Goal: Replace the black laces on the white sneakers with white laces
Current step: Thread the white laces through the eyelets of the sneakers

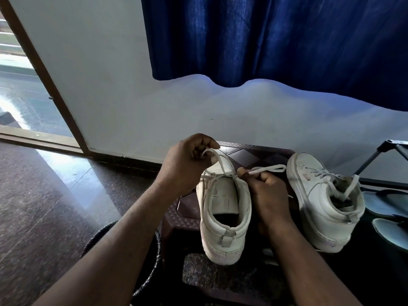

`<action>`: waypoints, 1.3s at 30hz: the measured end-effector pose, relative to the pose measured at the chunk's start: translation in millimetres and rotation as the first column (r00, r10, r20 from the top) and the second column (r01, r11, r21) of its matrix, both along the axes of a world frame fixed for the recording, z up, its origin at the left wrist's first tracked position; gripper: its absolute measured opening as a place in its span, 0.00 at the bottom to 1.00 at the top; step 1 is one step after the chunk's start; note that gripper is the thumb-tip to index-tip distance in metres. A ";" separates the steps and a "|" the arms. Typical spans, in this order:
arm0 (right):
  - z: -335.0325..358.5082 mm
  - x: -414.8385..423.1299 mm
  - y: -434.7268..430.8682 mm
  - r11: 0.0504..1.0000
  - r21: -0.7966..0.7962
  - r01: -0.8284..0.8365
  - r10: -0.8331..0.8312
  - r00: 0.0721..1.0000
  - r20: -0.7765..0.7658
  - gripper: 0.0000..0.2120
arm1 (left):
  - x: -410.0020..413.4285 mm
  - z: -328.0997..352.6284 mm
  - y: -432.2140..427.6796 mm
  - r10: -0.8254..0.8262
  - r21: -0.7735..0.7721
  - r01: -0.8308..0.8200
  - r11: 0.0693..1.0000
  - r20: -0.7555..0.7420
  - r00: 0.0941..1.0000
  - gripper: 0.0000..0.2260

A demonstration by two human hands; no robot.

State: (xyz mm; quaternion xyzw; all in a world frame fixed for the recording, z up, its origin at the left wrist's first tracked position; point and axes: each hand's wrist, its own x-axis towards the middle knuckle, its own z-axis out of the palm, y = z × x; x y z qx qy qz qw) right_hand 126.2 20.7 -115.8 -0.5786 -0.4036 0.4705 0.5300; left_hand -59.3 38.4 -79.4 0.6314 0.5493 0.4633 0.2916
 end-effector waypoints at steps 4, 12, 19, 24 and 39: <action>5.6 19.0 14.6 0.948 0.060 0.312 -0.299 0.940 -0.166 0.13 | -4.0 -4.3 0.0 -0.022 -0.032 0.020 0.999 -0.076 0.997 0.15; 1.6 -1.8 -1.3 1.000 0.014 -0.005 0.004 0.999 0.037 0.11 | 8.0 -3.3 -3.6 -0.042 -0.013 0.041 0.999 -0.100 0.994 0.12; 5.1 18.0 8.5 0.978 0.018 0.205 -0.199 0.965 -0.171 0.11 | 3.5 -7.5 -3.8 -0.048 -0.074 0.037 0.997 -0.152 0.987 0.10; -0.5 0.7 -1.4 0.999 0.044 -0.025 0.027 0.999 -0.046 0.14 | 2.1 -5.3 -3.2 -0.048 -0.109 0.031 0.994 -0.154 0.987 0.08; -13.2 2.1 5.7 0.995 0.097 -0.020 0.023 0.999 -0.032 0.14 | -12.7 -2.8 -11.4 -0.195 -0.368 0.106 0.924 -0.213 0.957 0.14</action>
